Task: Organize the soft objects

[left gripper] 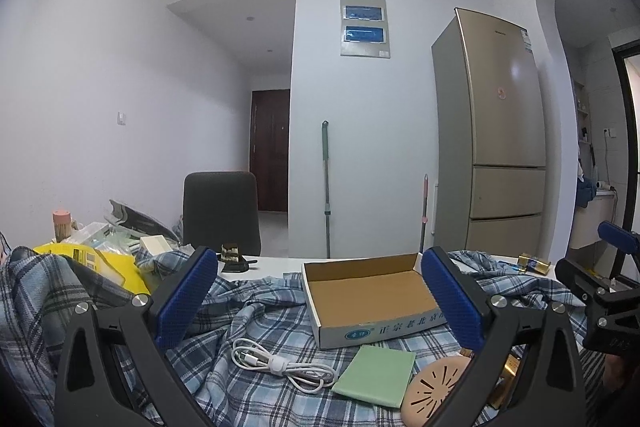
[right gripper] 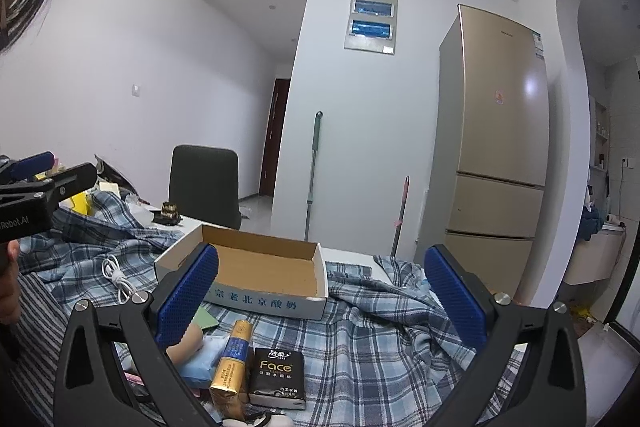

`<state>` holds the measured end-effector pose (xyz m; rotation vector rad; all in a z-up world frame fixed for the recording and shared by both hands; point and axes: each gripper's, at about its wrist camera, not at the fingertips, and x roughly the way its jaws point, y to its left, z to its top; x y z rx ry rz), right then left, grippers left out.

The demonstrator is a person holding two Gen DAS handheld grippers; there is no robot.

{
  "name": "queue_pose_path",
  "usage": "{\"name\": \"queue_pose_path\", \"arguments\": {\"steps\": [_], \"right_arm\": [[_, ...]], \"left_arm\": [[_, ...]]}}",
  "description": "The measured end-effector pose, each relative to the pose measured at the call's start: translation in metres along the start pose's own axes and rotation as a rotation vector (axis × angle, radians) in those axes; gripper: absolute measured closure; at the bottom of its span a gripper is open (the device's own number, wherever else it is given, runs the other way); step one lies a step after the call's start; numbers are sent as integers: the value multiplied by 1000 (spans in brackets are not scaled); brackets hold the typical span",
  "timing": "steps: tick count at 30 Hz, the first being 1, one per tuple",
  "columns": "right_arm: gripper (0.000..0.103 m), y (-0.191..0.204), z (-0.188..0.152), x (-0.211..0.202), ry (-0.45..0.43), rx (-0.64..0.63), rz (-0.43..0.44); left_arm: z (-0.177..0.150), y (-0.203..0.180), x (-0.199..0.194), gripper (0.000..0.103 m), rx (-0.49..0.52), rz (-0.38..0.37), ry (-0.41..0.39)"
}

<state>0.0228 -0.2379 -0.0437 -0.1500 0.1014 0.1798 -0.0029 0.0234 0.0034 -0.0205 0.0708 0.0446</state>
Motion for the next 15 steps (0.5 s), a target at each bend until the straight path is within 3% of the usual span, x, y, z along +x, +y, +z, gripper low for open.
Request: {"name": "queue_pose_path", "arguments": {"steps": [15], "right_arm": [[0, 0, -2, 15, 74, 3, 29]], "left_arm": [[-2, -1, 2, 0, 20, -3, 10]]}}
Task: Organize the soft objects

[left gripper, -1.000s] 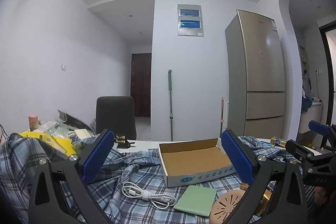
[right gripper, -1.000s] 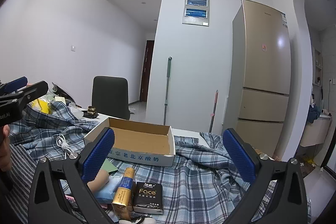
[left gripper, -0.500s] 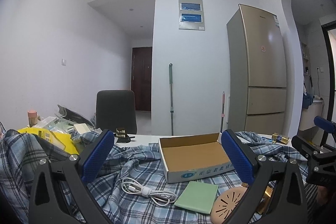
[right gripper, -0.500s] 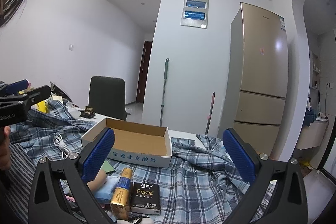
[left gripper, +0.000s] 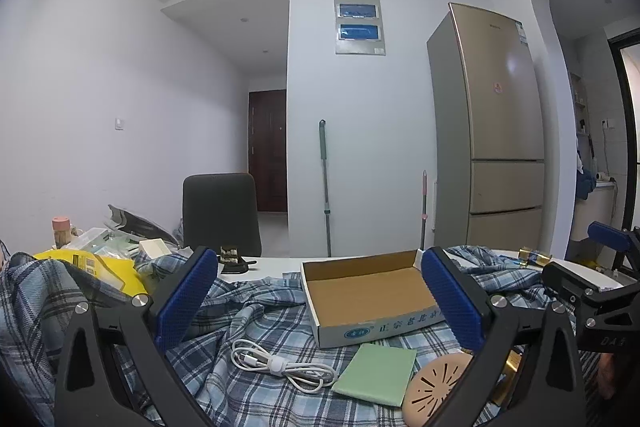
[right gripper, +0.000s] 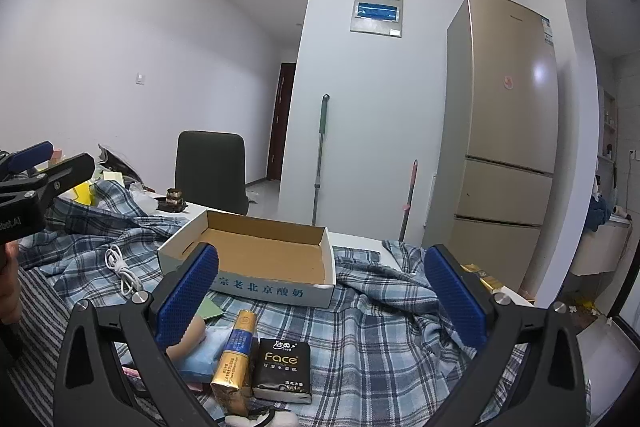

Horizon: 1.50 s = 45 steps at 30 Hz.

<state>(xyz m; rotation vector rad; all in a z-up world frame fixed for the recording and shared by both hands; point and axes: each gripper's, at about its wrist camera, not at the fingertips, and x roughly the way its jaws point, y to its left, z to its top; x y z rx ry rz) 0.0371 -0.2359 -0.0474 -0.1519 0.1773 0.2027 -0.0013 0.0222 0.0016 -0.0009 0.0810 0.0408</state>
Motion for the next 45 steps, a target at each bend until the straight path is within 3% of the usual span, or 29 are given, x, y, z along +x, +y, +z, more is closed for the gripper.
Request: {"name": "queue_pose_path", "arguments": {"steps": [17, 23, 38, 41, 45], "right_arm": [[0, -3, 3, -7, -33, 13, -35], [6, -11, 3, -2, -7, 45, -9], [6, -10, 2, 0, 3, 53, -4], [6, -15, 8, 1, 12, 70, -30], [6, -21, 26, 4, 65, 104, 0]], "left_arm": [[-3, -10, 7, 0, 23, -9, 17], [-3, -10, 10, 0, 27, -6, 30], [-4, -7, 9, 0, 25, -40, 42], [-2, -5, 7, 0, 15, -36, 39], [3, -3, 3, 0, 8, -60, 47]]}}
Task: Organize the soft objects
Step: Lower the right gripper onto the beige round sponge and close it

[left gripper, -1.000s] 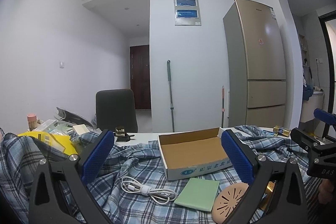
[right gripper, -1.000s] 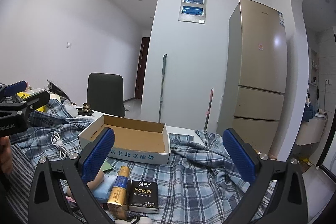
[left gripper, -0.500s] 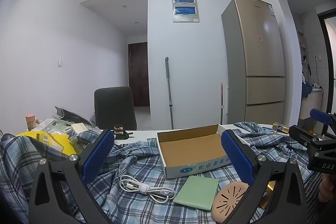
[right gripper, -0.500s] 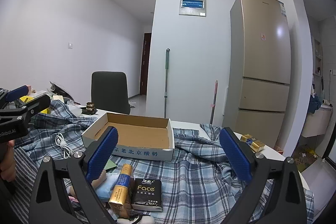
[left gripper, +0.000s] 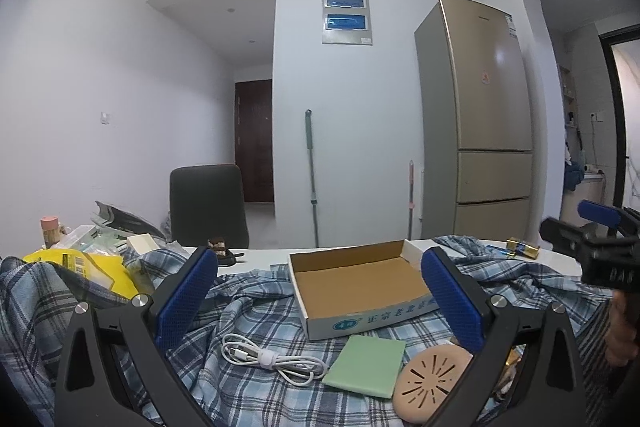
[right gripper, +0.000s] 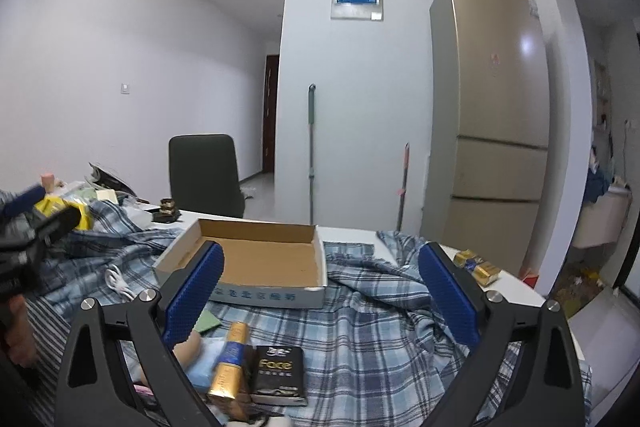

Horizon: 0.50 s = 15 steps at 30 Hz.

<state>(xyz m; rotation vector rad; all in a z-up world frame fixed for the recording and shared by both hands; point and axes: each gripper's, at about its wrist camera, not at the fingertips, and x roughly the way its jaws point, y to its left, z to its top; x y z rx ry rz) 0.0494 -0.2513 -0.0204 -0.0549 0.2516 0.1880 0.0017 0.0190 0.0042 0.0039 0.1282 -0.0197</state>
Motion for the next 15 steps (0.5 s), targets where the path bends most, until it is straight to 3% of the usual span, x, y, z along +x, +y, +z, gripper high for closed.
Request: {"name": "queue_pose_path", "arguments": {"steps": [9, 15], "right_arm": [[6, 17, 11, 7, 110, 42, 120], [6, 59, -5, 24, 191, -114, 138]], "left_arm": [[7, -2, -14, 0, 9, -44, -25], [8, 4, -12, 0, -25, -29, -6]]}}
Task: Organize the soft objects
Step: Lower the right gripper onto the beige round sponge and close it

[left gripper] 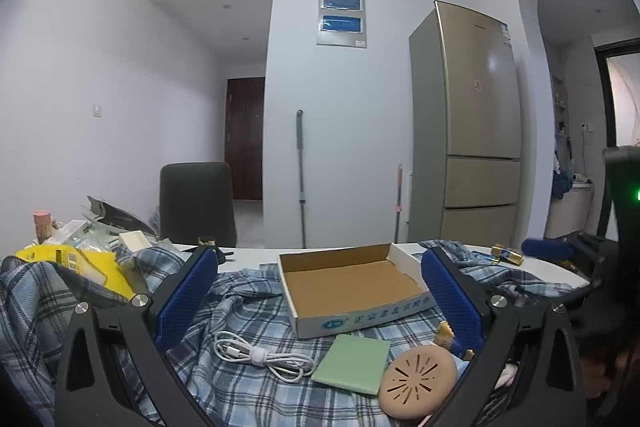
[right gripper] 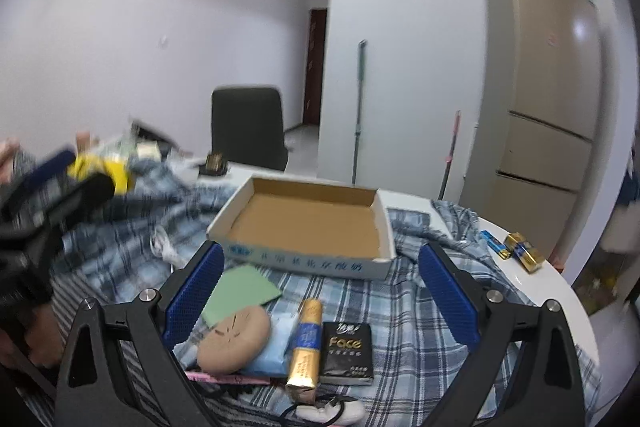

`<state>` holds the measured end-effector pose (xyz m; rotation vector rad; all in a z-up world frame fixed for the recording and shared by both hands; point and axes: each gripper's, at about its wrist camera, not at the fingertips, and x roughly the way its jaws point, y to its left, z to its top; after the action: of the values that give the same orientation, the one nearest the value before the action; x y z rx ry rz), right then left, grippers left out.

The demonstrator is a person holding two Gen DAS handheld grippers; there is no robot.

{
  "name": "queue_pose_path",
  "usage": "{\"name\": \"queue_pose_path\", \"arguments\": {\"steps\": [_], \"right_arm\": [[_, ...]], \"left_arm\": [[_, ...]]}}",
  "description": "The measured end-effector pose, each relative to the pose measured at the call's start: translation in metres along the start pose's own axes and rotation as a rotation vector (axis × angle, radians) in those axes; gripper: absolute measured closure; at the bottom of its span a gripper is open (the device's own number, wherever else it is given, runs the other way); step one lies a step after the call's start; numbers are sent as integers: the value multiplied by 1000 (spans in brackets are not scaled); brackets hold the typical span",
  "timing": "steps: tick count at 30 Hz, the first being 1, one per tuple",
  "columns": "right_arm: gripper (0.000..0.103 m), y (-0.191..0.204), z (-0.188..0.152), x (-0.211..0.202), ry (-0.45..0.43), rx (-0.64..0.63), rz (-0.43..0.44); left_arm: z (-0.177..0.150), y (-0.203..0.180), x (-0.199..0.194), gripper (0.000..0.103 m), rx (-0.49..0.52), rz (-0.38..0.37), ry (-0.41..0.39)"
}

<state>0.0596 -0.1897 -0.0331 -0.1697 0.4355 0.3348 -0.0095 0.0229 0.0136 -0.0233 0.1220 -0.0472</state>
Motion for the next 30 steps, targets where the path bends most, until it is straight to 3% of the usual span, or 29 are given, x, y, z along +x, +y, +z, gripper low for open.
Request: {"name": "queue_pose_path", "arguments": {"steps": [5, 7, 9, 11, 18, 25, 30], "right_arm": [[6, 20, -5, 16, 95, -76, 30], [6, 25, -5, 21, 135, -102, 27], [6, 32, -8, 37, 256, -144, 6], [6, 34, -14, 48, 327, -137, 56], [6, 58, -18, 57, 342, -233, 88], [6, 89, -38, 80, 430, -426, 58], [11, 87, -41, 88, 494, -449, 104]], "left_arm": [[1, 4, 1, 0, -7, 45, -3], [1, 6, 0, 0, 0, 122, -17], [3, 10, -1, 0, 12, 210, -38], [4, 19, 0, 0, -36, 217, -26], [4, 44, 7, 0, -133, 242, 13], [1, 45, 11, 0, -150, 231, 44], [0, 44, 11, 0, -154, 232, 51]]}}
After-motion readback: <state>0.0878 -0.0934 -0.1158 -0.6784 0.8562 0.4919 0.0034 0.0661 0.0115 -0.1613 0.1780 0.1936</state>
